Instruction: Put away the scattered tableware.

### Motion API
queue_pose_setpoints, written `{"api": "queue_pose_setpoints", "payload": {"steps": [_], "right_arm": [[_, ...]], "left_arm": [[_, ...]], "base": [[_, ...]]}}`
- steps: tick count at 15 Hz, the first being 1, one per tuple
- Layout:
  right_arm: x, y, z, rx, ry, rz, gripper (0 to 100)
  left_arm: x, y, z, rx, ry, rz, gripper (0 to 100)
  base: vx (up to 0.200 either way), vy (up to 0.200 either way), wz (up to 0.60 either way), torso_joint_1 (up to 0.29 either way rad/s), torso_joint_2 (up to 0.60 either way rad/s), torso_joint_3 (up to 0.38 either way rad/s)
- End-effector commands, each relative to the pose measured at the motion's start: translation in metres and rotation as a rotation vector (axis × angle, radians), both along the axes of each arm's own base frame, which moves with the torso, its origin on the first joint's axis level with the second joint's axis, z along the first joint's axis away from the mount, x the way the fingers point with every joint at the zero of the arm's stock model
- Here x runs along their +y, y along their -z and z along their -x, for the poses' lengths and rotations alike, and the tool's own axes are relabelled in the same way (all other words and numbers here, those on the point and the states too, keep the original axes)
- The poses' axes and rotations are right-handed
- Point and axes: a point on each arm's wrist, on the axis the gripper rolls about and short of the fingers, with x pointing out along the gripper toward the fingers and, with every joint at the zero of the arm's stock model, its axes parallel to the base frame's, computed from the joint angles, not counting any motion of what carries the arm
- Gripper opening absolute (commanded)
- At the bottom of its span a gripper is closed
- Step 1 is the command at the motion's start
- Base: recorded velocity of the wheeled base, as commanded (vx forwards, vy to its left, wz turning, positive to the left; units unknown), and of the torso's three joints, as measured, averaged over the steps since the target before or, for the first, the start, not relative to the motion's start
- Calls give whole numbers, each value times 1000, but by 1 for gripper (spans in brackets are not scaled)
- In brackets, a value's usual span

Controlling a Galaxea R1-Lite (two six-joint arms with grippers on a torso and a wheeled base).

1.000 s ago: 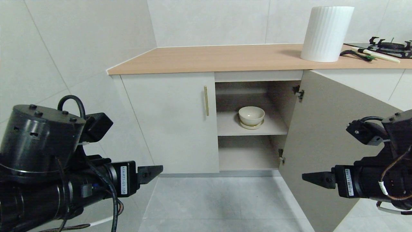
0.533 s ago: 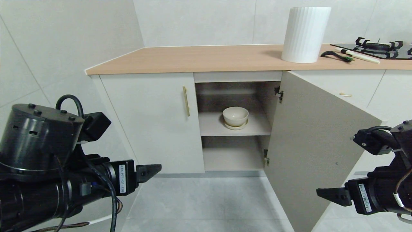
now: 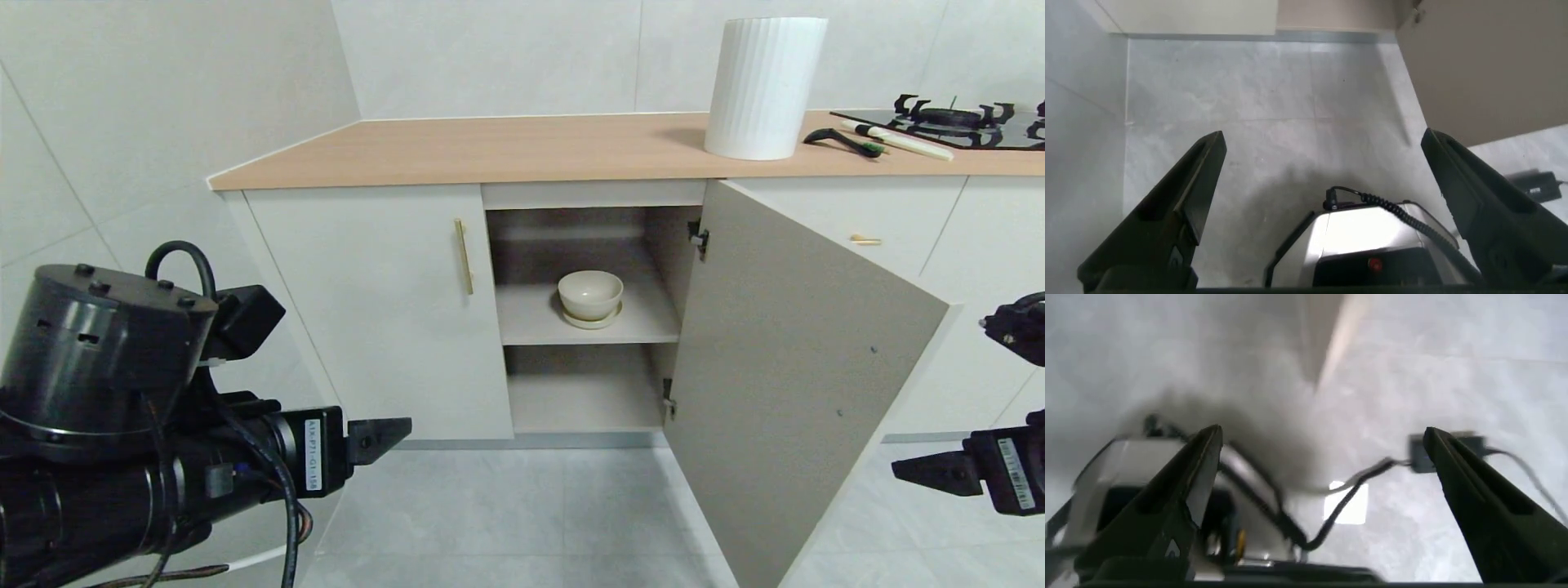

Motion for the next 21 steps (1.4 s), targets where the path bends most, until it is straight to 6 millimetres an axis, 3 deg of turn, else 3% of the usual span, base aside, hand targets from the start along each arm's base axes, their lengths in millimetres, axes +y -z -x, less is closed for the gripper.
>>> {"api": "queue_pose_setpoints", "payload": {"steps": [1,6,10,12,15,18,21], "right_arm": [[-24,-7,-4,-29,107,36,100],[-49,-8,-15,-56,222,78,100],[-59,-2,-39,-85,280,75,100],[-68,5,-60,-124,337,58,100],[-68,10,-79,-177,392,-10,100],[-67,12,-85,-195,408,-37,100],[-51,16,-92,-192,383,-91,100]], "left_arm": [[0,0,0,2,0,-1,100],[0,1,-1,3,0,-2,100],[0,0,0,2,0,-1,100],[0,0,0,2,0,-1,100],[0,0,0,2,0,-1,100],[0,0,0,1,0,0,100],[0,0,0,-1,0,1,100]], "base": [[0,0,0,0,0,0],[0,0,0,0,0,0],[0,0,0,0,0,0],[0,0,0,0,0,0],[0,0,0,0,0,0],[0,0,0,0,0,0],[0,0,0,0,0,0]]}}
